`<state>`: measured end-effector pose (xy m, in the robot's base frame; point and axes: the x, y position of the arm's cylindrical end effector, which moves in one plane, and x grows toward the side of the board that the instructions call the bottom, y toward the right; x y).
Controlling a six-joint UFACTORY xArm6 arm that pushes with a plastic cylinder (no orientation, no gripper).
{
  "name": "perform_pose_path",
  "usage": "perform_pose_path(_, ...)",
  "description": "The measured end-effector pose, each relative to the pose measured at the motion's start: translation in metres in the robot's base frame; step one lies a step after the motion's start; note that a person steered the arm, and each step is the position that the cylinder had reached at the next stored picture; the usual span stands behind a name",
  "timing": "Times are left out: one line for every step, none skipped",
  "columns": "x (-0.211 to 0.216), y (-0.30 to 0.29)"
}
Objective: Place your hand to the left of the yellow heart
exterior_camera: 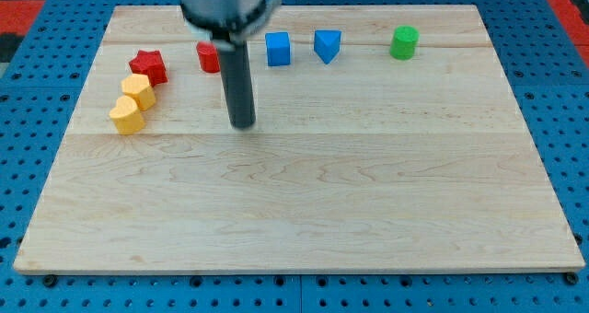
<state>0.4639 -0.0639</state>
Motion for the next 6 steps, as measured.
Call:
perform_pose_path(0.077,-0.019)
perform_pose_path(0.125,-0.090)
perform_pose_path(0.119,-0.175)
perform_pose_path(0.083,-0.215)
perform_pose_path(0.013,-0.212)
perform_pose_path(-0.053,-0.200)
